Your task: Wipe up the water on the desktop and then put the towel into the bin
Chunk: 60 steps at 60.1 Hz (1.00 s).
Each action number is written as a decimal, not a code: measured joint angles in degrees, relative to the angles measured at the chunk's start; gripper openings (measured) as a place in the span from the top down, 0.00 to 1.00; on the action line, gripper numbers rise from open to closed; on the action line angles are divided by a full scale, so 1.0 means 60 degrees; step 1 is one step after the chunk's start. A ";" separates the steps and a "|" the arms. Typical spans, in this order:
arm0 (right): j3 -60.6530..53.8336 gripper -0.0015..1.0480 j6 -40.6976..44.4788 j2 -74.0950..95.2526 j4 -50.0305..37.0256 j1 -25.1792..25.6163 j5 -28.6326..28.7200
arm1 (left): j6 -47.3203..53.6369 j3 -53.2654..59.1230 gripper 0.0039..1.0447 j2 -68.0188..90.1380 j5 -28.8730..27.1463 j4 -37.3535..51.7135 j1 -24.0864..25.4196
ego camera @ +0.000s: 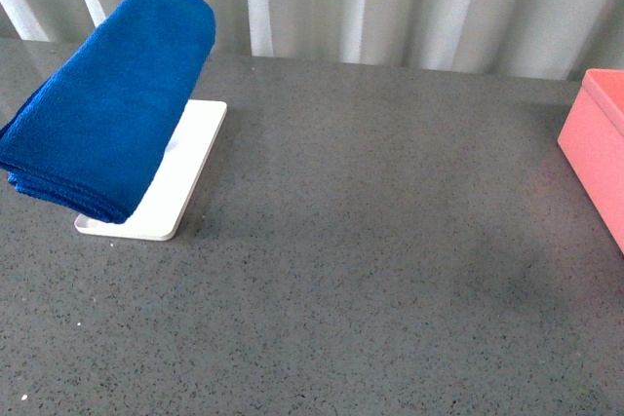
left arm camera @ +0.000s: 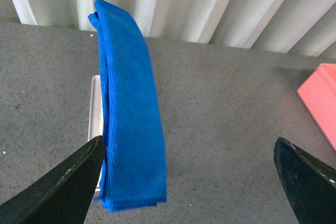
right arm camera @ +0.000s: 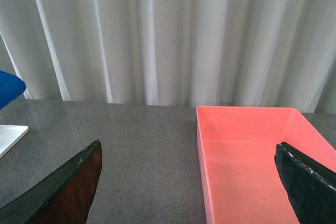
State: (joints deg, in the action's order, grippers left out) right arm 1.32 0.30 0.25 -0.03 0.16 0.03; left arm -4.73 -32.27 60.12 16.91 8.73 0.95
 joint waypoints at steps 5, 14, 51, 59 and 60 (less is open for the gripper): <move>0.0000 0.07 0.0000 -0.0004 0.0000 0.0000 0.0004 | 0.0368 -0.1177 0.06 0.1479 -0.0157 -0.0525 -0.0328; 0.0000 0.07 0.0000 -0.0004 0.0000 0.0000 0.0000 | 0.1038 -0.3129 0.06 0.3697 -0.0368 -0.1548 -0.0761; 0.0000 0.07 -0.0004 -0.0004 0.0000 0.0000 0.0004 | 0.2357 -0.6583 0.06 0.7912 -0.1585 -0.1475 -0.0652; 0.0000 0.07 -0.0007 -0.0004 0.0000 0.0000 0.0004 | 0.2514 -0.6819 0.06 0.8484 -0.1759 -0.1464 -0.0619; 0.0000 0.07 -0.0007 -0.0004 0.0000 0.0000 0.0004 | 0.2514 -0.6823 0.06 0.8528 -0.1759 -0.1457 -0.0619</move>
State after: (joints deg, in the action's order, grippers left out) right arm 1.32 0.25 0.23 -0.03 0.16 0.05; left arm 10.35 -73.21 111.28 6.35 -0.01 -2.76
